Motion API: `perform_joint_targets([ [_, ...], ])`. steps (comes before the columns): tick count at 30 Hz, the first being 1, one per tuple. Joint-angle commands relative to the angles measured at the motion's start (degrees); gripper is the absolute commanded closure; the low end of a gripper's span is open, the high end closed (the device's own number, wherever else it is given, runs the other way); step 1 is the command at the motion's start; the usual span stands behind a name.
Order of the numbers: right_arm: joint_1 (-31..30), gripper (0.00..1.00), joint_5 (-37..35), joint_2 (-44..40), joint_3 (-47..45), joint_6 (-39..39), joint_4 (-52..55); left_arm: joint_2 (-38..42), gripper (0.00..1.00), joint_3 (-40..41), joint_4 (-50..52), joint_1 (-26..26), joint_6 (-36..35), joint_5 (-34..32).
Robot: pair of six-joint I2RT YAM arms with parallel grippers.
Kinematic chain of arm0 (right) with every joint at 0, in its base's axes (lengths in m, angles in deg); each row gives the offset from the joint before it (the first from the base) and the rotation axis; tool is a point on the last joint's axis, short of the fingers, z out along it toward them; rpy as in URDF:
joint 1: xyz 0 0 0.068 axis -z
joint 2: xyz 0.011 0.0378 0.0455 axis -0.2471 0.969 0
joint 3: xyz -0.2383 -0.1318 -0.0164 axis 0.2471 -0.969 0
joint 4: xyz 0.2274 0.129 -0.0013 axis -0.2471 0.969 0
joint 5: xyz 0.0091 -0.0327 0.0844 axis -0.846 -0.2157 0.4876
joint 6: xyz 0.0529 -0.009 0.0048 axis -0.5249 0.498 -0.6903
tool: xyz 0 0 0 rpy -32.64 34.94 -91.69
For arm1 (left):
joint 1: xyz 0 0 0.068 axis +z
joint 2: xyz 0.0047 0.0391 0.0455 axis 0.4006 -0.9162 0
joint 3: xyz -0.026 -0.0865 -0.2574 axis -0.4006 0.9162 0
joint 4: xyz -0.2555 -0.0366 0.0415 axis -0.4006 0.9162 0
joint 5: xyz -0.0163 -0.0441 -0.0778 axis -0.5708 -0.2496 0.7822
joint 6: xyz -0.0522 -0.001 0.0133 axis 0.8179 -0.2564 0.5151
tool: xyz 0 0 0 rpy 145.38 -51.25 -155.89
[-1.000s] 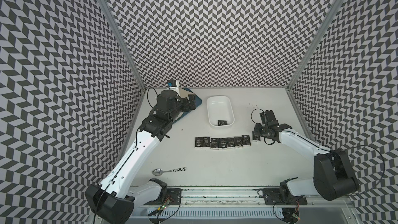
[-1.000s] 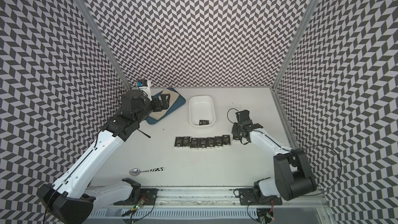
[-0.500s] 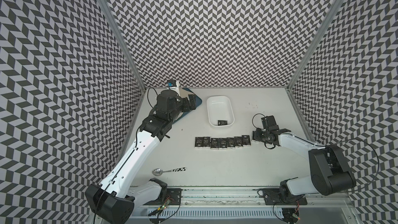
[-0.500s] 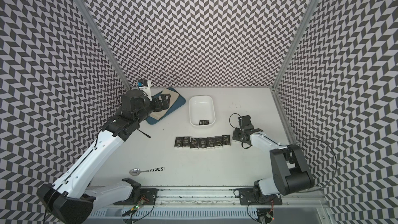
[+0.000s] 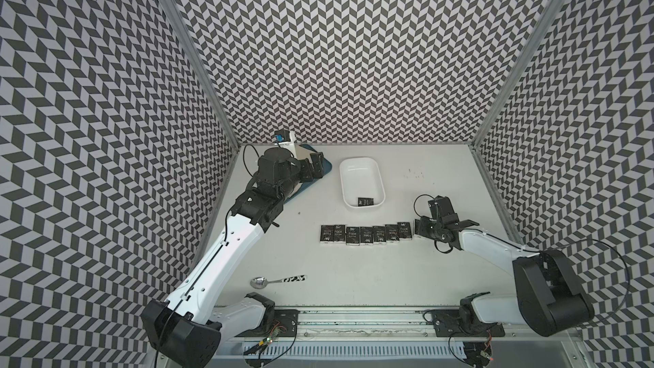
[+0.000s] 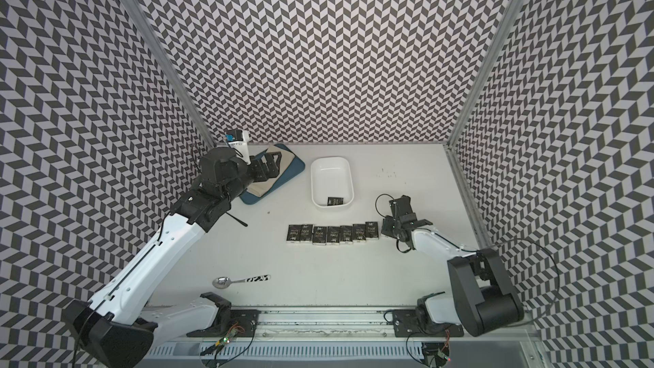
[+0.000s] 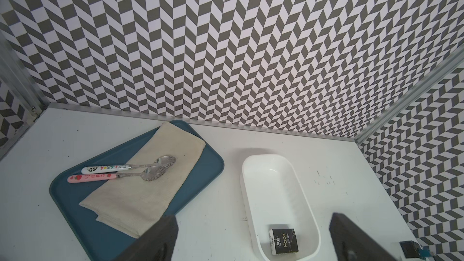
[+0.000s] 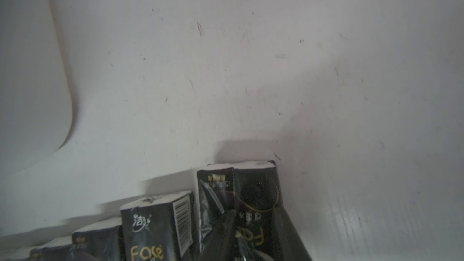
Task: Take the pocket tissues out of the storage box
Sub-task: Place the pocket tissues at the center of the board.
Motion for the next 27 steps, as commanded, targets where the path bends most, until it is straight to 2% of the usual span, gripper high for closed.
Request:
perform_joint_targets([
  [1, -0.8, 0.71, -0.9, -0.3, -1.5, -1.2, 6.7, 0.2, 0.01, -0.1, -1.3, 0.2, 0.0, 0.8],
  [7, -0.8, 0.69, -2.3, -1.3, 1.1, -0.2, 8.0, 1.0, 0.01, -0.4, -1.2, 0.2, 0.1, 0.8],
  [13, -0.6, 0.62, -4.0, -4.3, 4.3, 0.5, 9.1, 0.4, 0.01, -2.2, 1.0, 0.2, -0.7, 0.6],
  [22, -0.4, 0.60, -1.6, -1.2, 3.1, 0.6, 7.3, 0.6, 0.01, -3.4, 2.7, 0.2, -1.2, 1.1],
  [27, 0.1, 0.59, -2.1, -2.2, 2.2, 0.9, 7.2, 0.8, 0.01, -4.0, 3.0, 0.2, -1.2, 1.0],
])
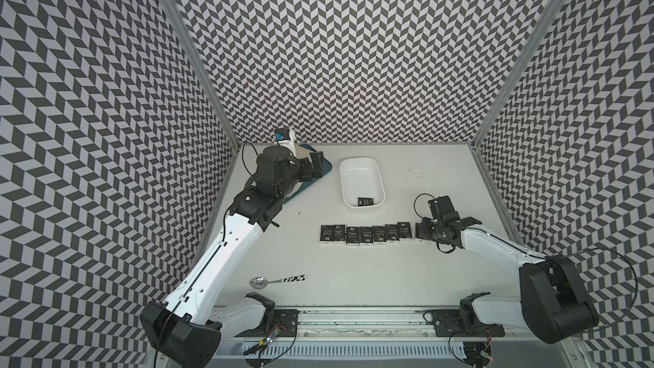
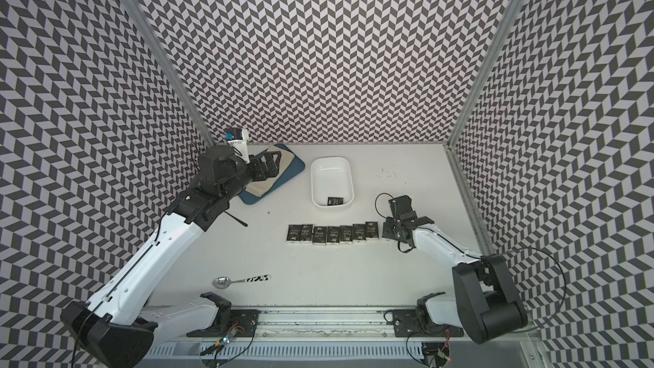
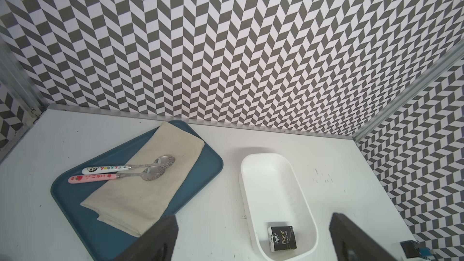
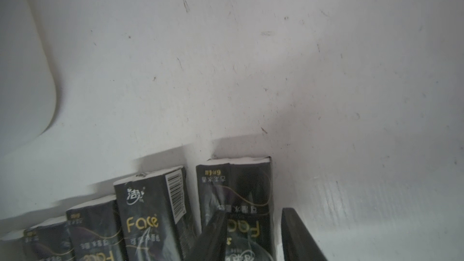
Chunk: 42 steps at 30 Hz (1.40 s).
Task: Take the pocket tissues out of the storage box
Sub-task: Place the pocket tissues at the center of the board.
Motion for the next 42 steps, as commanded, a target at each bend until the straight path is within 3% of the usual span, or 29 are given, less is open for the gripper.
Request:
perform_joint_targets([
  [1, 0.6, 0.58, -0.5, -0.9, -1.3, 0.4, -1.9, 0.9, 0.01, -1.7, 0.9, 0.2, -0.9, 0.4],
  [7, 1.3, 0.59, 1.3, 0.5, -3.5, 0.8, -4.3, 0.9, 0.01, -1.4, 0.8, 0.2, -0.5, 1.1],
  [15, 1.4, 0.72, 2.8, 1.5, -3.9, 2.8, -8.1, 1.0, 0.01, -1.4, 1.2, 0.2, -0.7, 0.6],
  [24, 1.3, 0.75, 3.6, 0.9, -3.1, 7.8, -9.4, 0.3, 0.01, -1.9, 1.6, 0.1, -0.8, 0.2],
  [42, 0.2, 0.73, 6.3, 2.1, -0.3, 8.7, -9.6, 0.9, 0.01, -1.2, 1.8, 0.1, -0.8, -0.7],
])
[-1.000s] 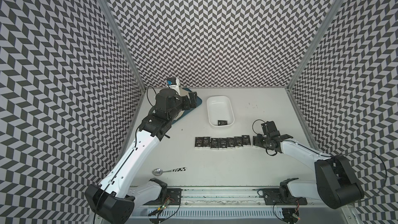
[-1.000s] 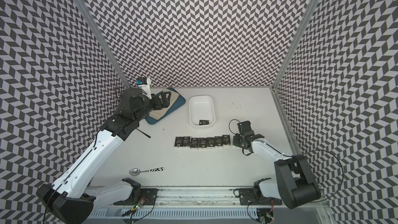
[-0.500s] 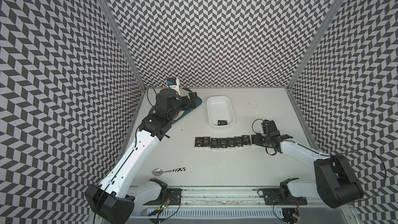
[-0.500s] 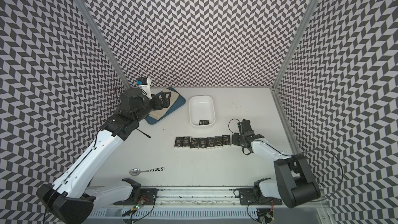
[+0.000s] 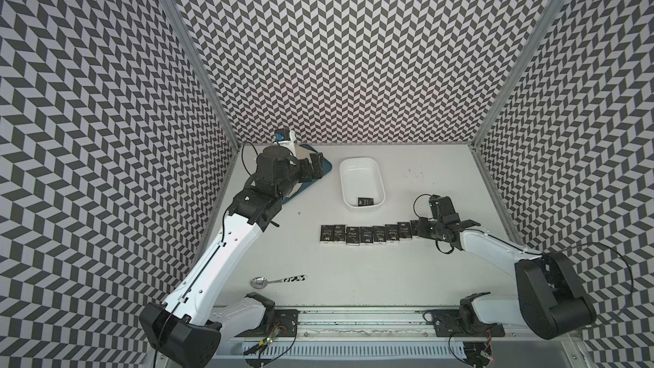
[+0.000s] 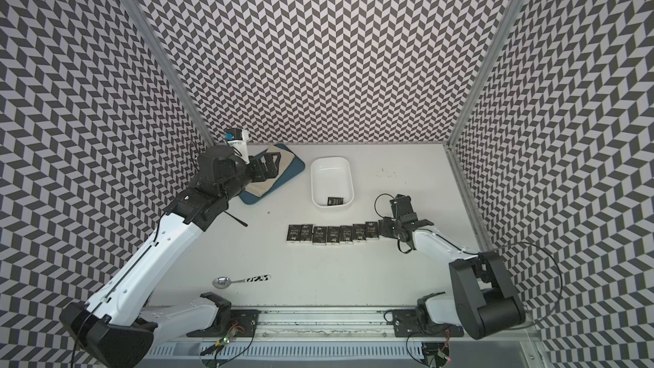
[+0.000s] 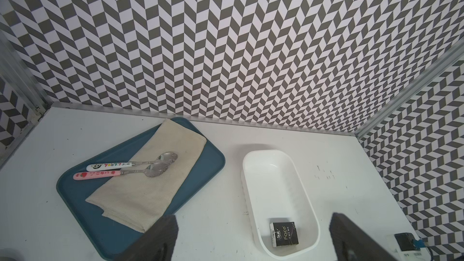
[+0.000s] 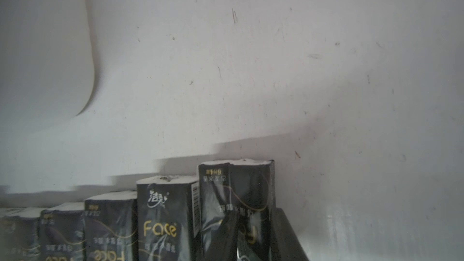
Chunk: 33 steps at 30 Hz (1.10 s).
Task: Take the pocket tissues out of the storage box
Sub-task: Place the pocket tissues at the center of the board.
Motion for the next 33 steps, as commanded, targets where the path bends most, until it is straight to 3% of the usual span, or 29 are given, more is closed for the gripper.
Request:
perform_joint_targets([
  [1, -0.5, 0.72, 1.2, 0.8, 1.6, 1.0, -1.0, 0.8, 0.01, -0.9, 0.1, 0.1, -0.5, -0.5],
  [17, -3.4, 0.69, 1.6, 2.7, 3.6, -0.9, -0.8, 0.9, 0.01, -0.9, 0.1, 0.1, -0.5, -0.9],
  [24, -3.3, 0.58, -7.0, -1.6, 9.4, -0.5, 4.7, 0.7, 0.01, -0.8, 0.2, 0.1, -0.5, -1.0],
  [28, -3.5, 0.56, -3.4, 0.7, 16.0, 0.5, 3.4, 0.7, 0.01, -0.9, 0.3, 0.1, -0.8, -1.7],
  [33, -6.4, 0.55, 1.6, 9.5, 24.7, -0.6, -0.9, 0.2, 0.01, -1.4, 0.9, 0.1, -0.5, -1.7],
])
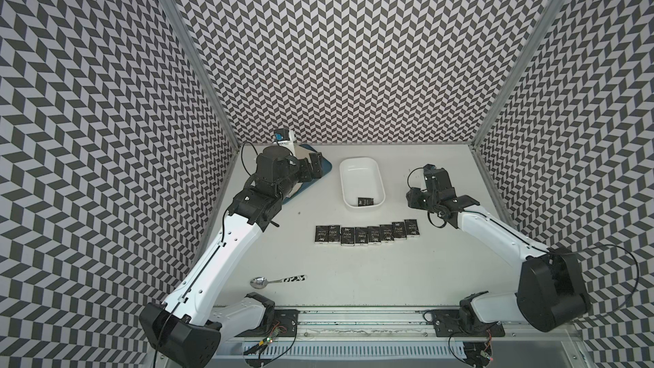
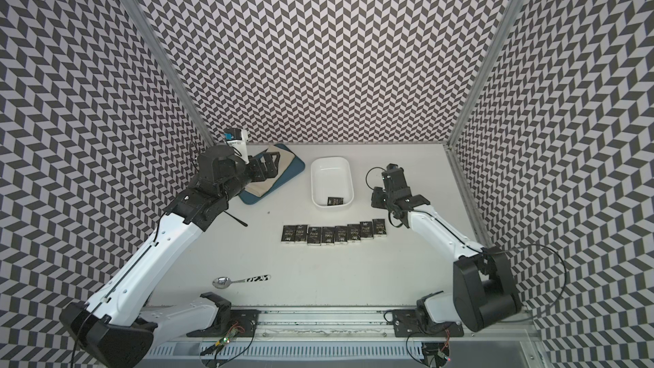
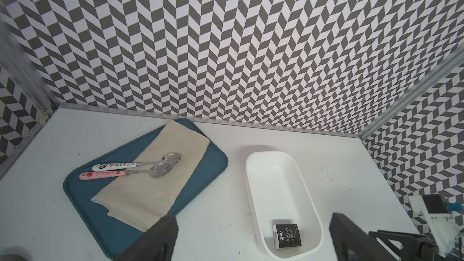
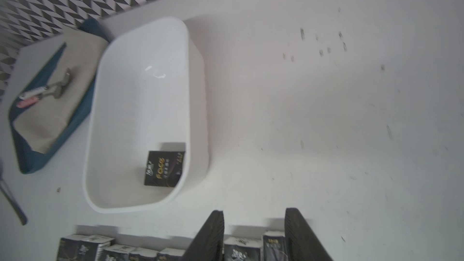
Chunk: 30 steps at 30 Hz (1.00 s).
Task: Take the pocket tissues out of the storage box
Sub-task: Place the pocket tissues at the center of the board, then move the storage box to the center of the board.
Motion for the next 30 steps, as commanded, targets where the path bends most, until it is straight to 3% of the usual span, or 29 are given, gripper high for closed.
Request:
perform_joint_targets([
  [1, -2.9, 0.54, 3.4, 6.8, 5.1, -0.7, -4.0, 0.1, 0.01, -1.5, 1.1, 0.1, -0.3, -0.7],
  [9, -5.7, 0.54, 0.6, 20.8, 17.3, 0.4, -2.1, -0.9, 0.01, -1.5, 0.7, 0.1, -0.3, -0.8],
  [17, -5.6, 0.56, -0.1, 26.8, 20.1, 2.0, -1.8, -3.0, 0.01, -3.0, 0.6, 0.0, -0.8, -0.8],
  [20, -5.6, 0.63, -0.7, 28.1, 20.7, 2.9, -2.2, -3.8, 0.01, -3.3, 0.4, 0.0, -0.9, -0.9],
  [25, -5.5, 0.86, -2.4, 30.0, 23.0, 5.3, -3.2, -5.3, 0.01, -4.3, 0.4, -0.2, -1.2, -0.9],
  [30, -5.0, 0.93, -5.9, 34.2, 28.1, 10.6, -2.0, -6.1, 0.01, -5.2, 0.9, -0.2, -1.7, -1.3],
])
